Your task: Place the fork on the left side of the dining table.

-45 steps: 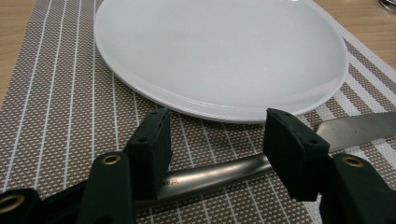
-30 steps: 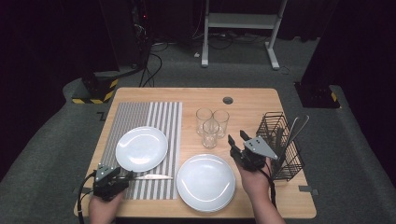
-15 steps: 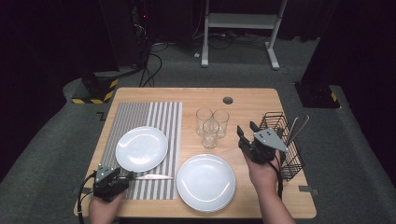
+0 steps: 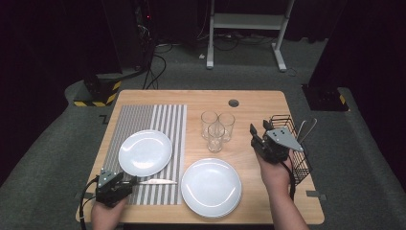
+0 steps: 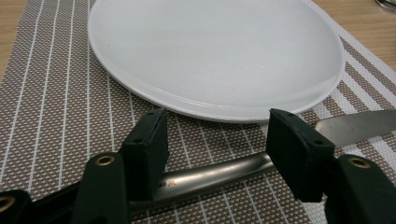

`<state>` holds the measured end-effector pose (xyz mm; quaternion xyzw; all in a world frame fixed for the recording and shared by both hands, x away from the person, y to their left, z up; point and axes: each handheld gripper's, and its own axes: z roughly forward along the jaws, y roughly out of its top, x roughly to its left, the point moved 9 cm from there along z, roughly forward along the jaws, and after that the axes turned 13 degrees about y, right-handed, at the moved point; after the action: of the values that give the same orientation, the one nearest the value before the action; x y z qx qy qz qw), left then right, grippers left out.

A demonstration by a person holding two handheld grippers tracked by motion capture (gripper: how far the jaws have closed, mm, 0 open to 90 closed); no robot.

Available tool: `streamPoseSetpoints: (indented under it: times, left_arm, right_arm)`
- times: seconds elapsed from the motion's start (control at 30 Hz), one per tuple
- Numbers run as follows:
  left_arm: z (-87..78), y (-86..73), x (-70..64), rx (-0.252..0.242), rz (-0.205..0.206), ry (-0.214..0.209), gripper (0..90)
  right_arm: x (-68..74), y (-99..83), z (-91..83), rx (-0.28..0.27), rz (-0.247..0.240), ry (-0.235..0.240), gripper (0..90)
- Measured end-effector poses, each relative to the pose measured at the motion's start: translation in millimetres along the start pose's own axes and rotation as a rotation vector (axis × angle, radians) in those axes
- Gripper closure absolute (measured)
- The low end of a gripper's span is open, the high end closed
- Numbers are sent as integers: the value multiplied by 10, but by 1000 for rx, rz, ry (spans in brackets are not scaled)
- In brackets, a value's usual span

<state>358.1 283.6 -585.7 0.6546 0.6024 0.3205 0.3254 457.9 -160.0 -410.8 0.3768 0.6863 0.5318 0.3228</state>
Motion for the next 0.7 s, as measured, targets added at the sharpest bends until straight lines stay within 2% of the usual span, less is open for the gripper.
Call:
streamPoseSetpoints:
  times: [0.7]
  left_arm:
    - [7,0,7,7,-13,-11,390]
  right_arm:
    - [-241,136,39,3,16,-47,540]
